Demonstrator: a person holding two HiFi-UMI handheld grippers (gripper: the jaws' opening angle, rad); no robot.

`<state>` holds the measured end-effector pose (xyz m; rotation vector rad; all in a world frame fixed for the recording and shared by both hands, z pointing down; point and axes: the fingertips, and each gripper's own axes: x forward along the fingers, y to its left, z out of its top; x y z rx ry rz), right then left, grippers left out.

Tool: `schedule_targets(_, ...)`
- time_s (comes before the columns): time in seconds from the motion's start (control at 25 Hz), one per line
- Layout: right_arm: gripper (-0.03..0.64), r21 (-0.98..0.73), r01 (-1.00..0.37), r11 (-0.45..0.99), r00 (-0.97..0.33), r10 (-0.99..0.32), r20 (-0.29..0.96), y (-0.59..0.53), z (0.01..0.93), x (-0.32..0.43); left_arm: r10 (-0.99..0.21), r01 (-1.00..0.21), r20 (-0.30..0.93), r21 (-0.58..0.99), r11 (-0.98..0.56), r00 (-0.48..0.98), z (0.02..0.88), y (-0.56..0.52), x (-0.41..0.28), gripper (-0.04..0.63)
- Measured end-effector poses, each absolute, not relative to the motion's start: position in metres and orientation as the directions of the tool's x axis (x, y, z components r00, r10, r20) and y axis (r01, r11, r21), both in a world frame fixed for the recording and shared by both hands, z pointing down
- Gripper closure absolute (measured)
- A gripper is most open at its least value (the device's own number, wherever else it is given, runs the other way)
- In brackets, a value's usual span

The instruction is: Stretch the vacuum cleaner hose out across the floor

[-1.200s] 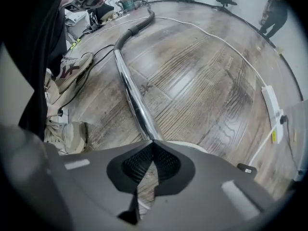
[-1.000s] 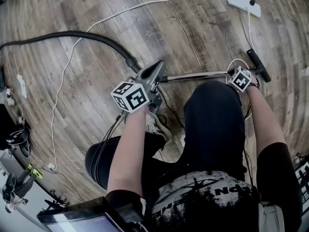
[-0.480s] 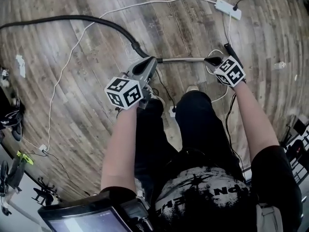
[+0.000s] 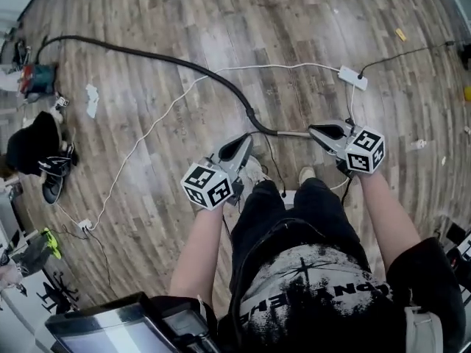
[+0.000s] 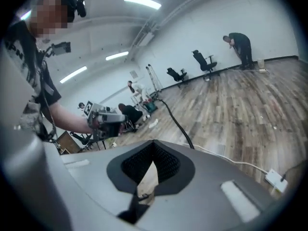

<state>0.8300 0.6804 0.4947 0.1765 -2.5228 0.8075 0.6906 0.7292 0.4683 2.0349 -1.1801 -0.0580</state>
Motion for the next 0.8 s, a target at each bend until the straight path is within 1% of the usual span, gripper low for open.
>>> schedule_targets(0.12,0.611,-0.497,-0.148,0.855,-0.944,0.028,0.33,0.67,0.41,0.789,-0.781,-0.768,0.29,0.541,-0.343,0.553,0.406,0.721,0.664,0.595)
schedule_targets(0.24,0.611,-0.475,-0.057,0.878,-0.981,0.039,0.191,0.669,0.346,0.764,-0.798,-0.797,0.258,0.455,-0.398,0.545,0.359,0.715,0.651,0.595)
schedule_targets(0.4,0.611,-0.439,0.027,0.898,-0.991,0.08,0.103,0.693,0.3,0.742,-0.829,-0.803,0.197,0.441,-0.402,0.523,0.316,0.725,0.638,0.595)
schedule_targets(0.52,0.611,-0.396,0.08,0.915,-0.993,0.108,0.05,0.704,0.279,0.723,-0.859,-0.835,0.174,0.39,-0.388,0.481,0.294,0.734,0.626,0.595)
schedule_targets(0.64,0.611,-0.377,0.097,0.921,-0.995,0.099,-0.016,0.703,0.259,0.717,-0.878,-0.859,0.158,0.342,-0.381,0.452,0.279,0.739,0.625,0.595)
schedule_targets(0.8,0.611,-0.403,0.111,0.909,-0.989,0.063,-0.13,0.684,0.23,0.716,-0.905,-0.888,0.133,0.295,-0.352,0.403,0.259,0.74,0.628,0.595)
